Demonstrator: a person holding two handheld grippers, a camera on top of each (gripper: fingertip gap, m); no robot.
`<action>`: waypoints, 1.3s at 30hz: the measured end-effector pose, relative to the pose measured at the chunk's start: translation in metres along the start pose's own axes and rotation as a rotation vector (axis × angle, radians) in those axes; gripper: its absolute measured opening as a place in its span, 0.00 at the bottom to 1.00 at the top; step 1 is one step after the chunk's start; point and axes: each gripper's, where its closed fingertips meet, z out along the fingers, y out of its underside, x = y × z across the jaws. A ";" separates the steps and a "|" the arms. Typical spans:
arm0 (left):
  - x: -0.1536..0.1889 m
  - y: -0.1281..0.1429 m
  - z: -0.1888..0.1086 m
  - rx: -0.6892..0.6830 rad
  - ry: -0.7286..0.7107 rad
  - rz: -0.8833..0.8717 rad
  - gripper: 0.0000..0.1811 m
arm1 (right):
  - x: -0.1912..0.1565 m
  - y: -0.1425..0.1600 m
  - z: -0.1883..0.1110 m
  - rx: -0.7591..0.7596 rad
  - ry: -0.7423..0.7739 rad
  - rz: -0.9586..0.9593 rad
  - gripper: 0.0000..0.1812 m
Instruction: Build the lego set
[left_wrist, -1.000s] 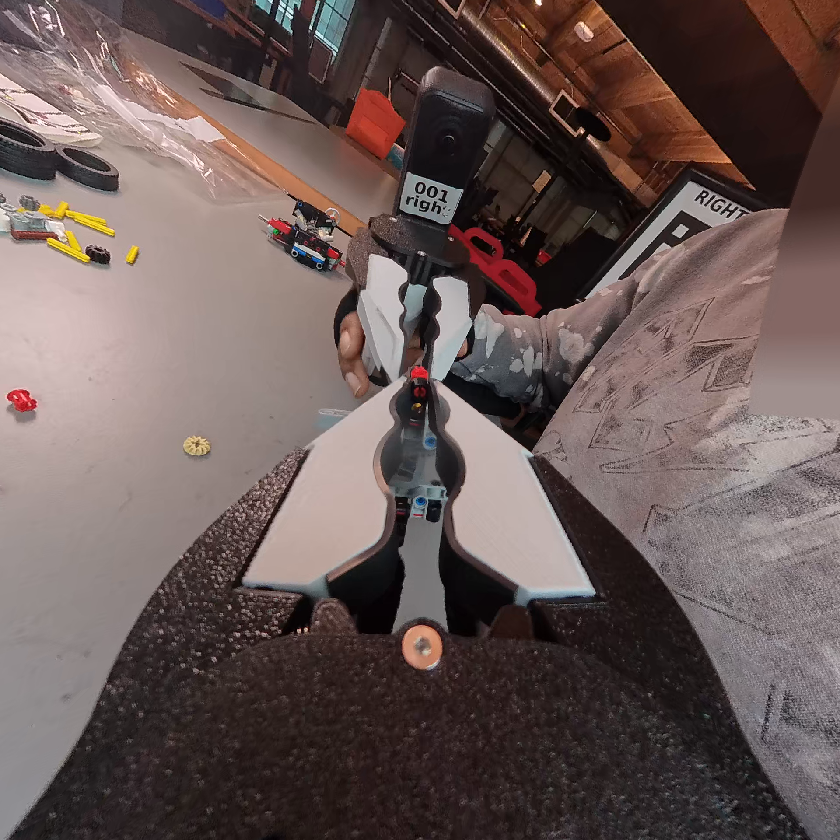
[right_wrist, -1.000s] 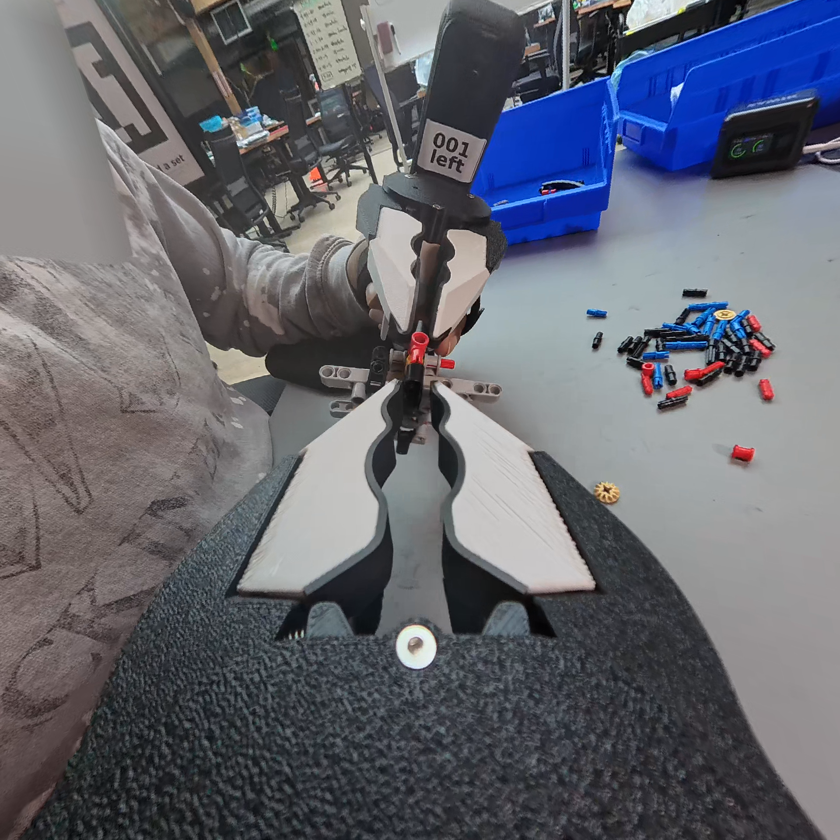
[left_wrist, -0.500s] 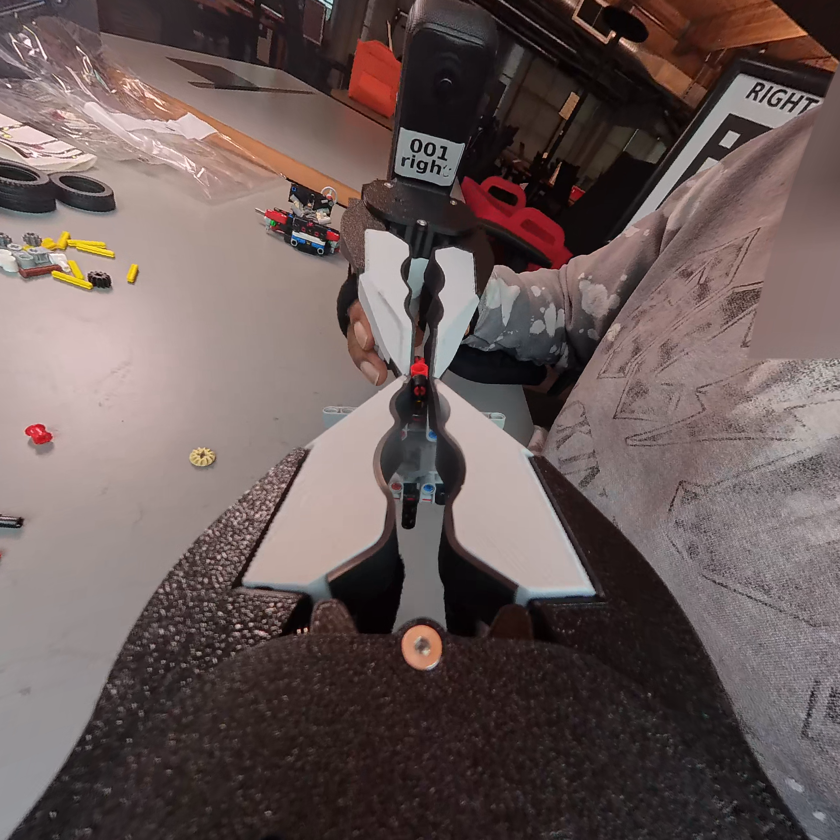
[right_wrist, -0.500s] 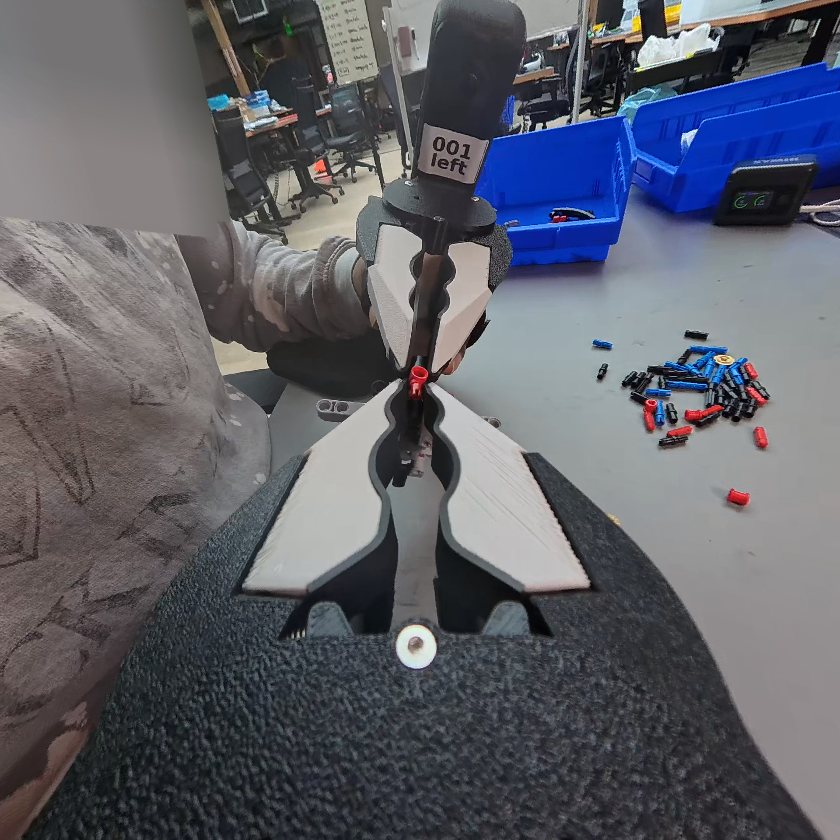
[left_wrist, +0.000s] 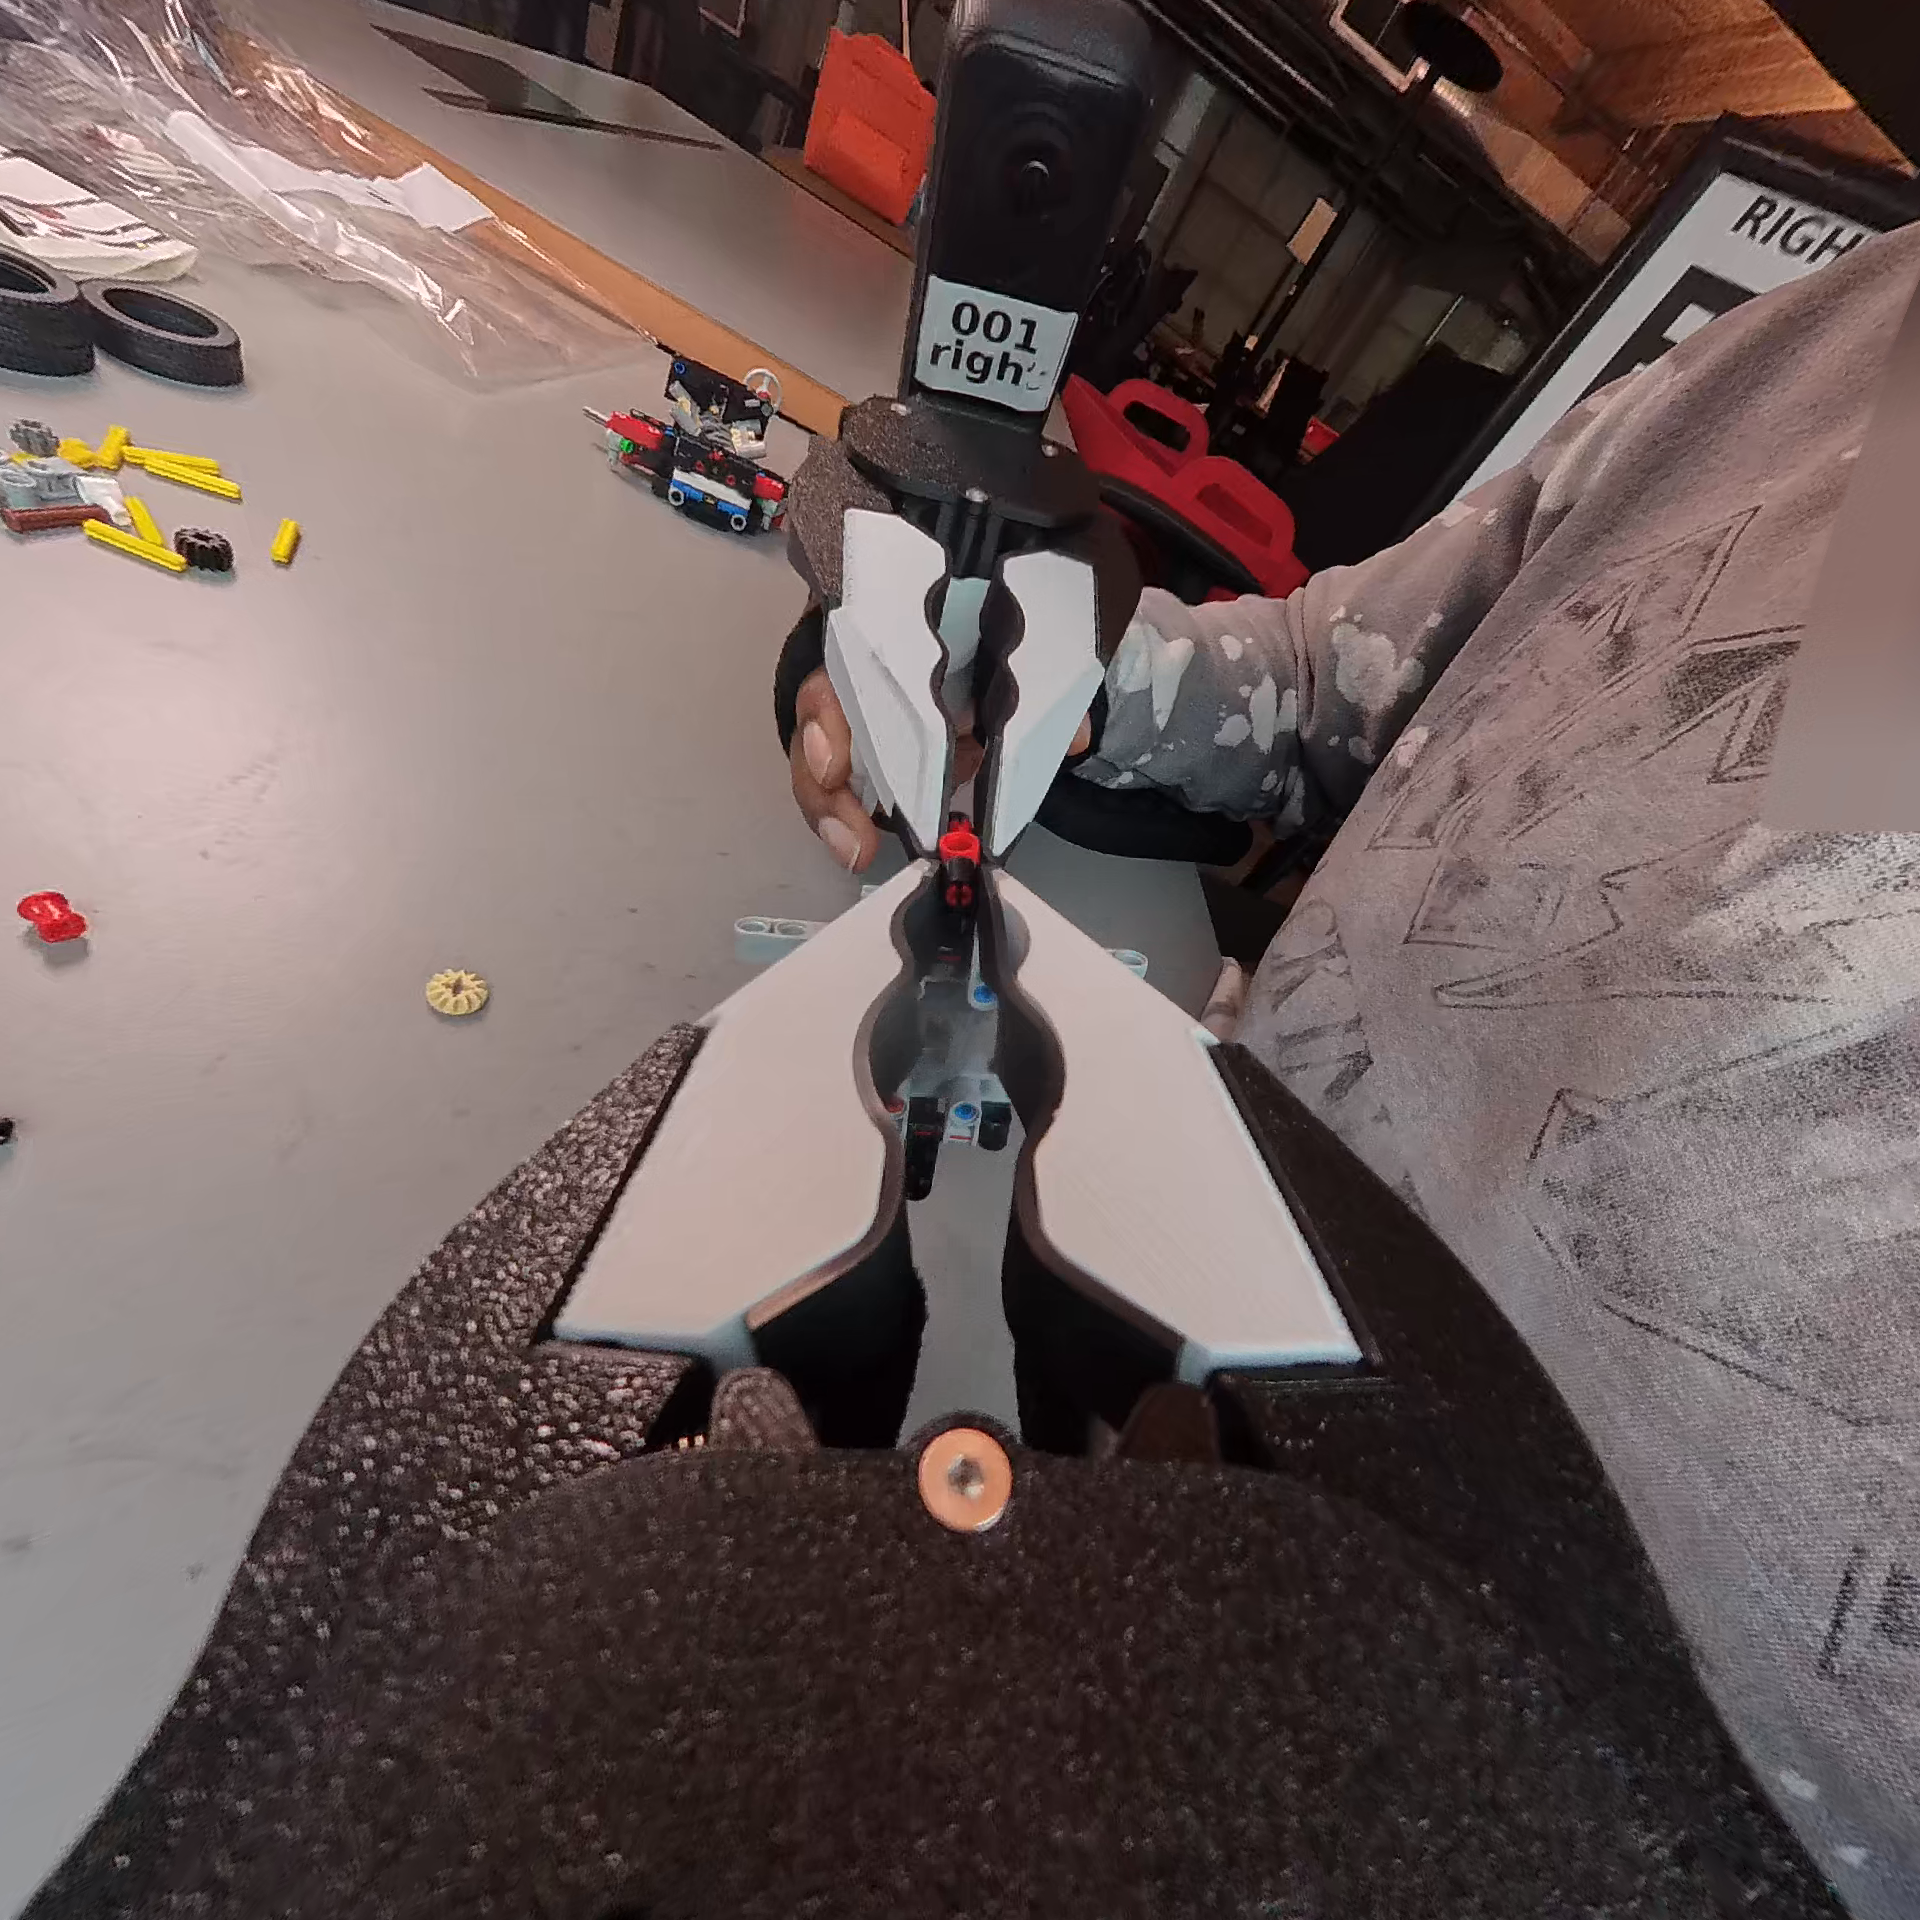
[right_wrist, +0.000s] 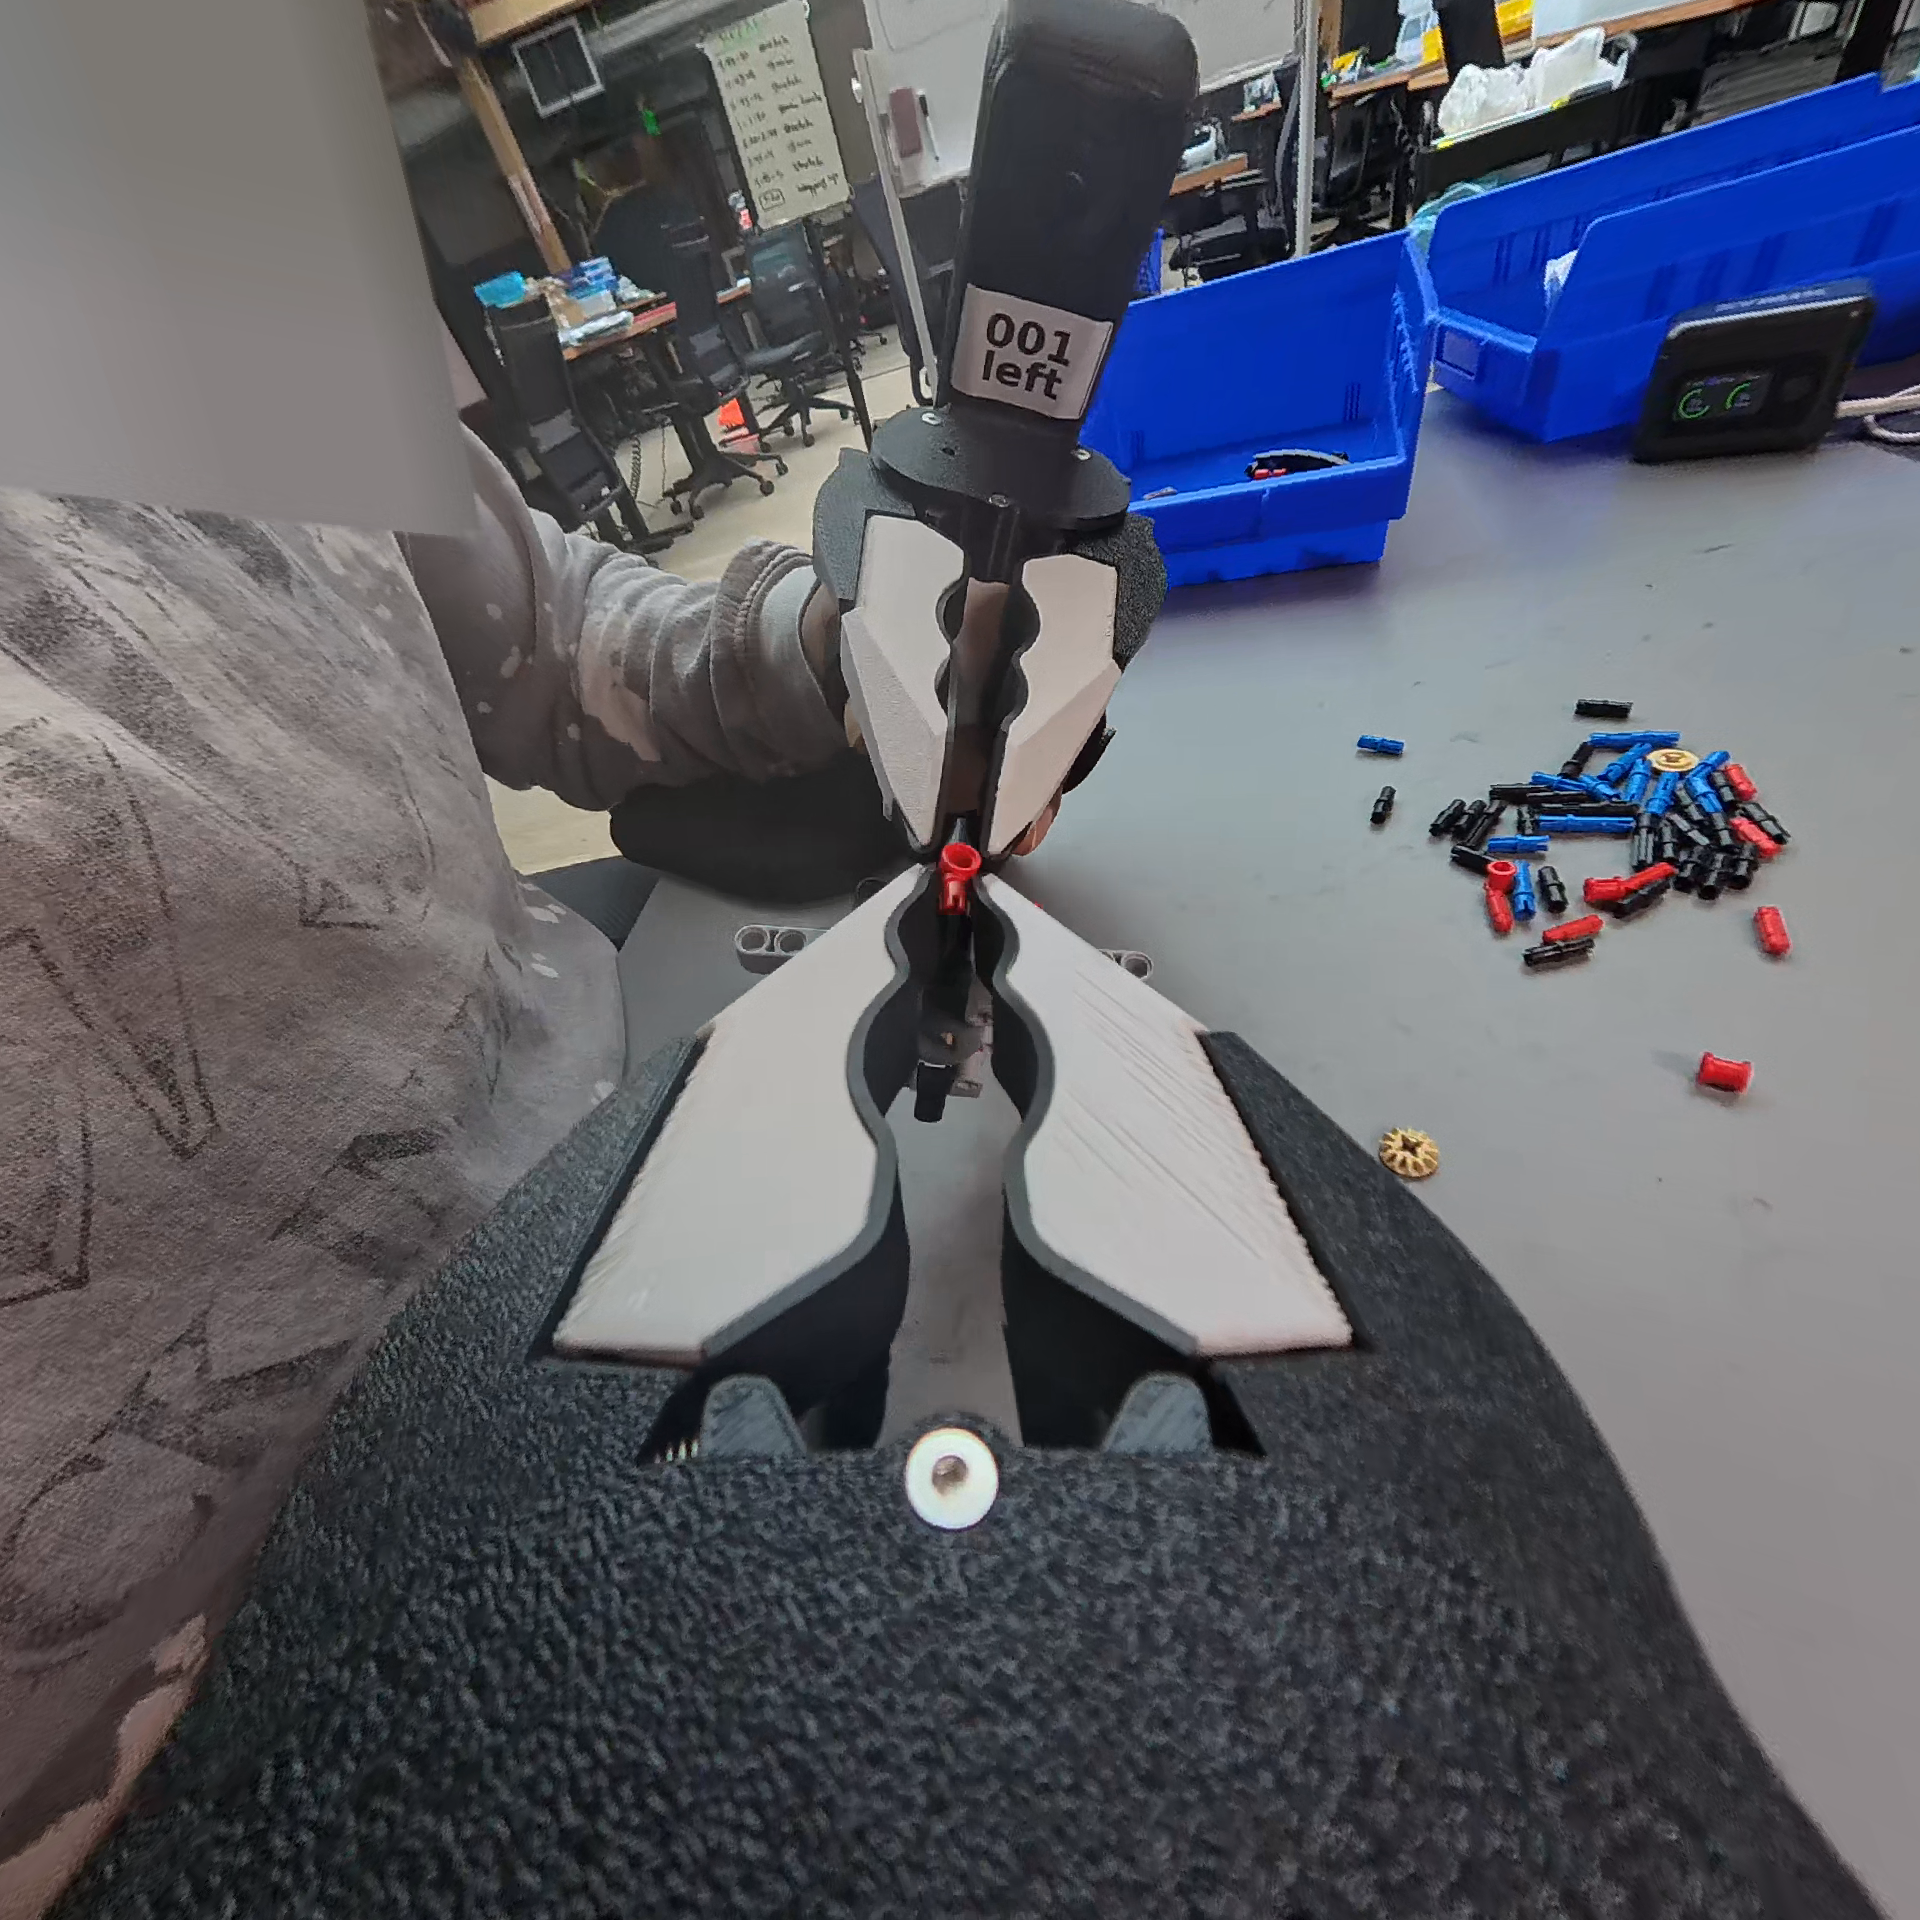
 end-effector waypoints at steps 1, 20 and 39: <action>-0.001 0.001 0.000 -0.009 -0.014 0.017 0.03 | 0.001 0.002 0.001 -0.011 0.011 -0.005 0.03; 0.016 -0.001 -0.001 -0.078 -0.147 0.504 0.04 | -0.015 -0.010 -0.007 0.010 -0.019 -0.128 0.02; -0.006 0.009 0.022 -0.197 -0.188 0.411 0.50 | 0.002 -0.007 -0.008 0.020 0.058 -0.120 0.02</action>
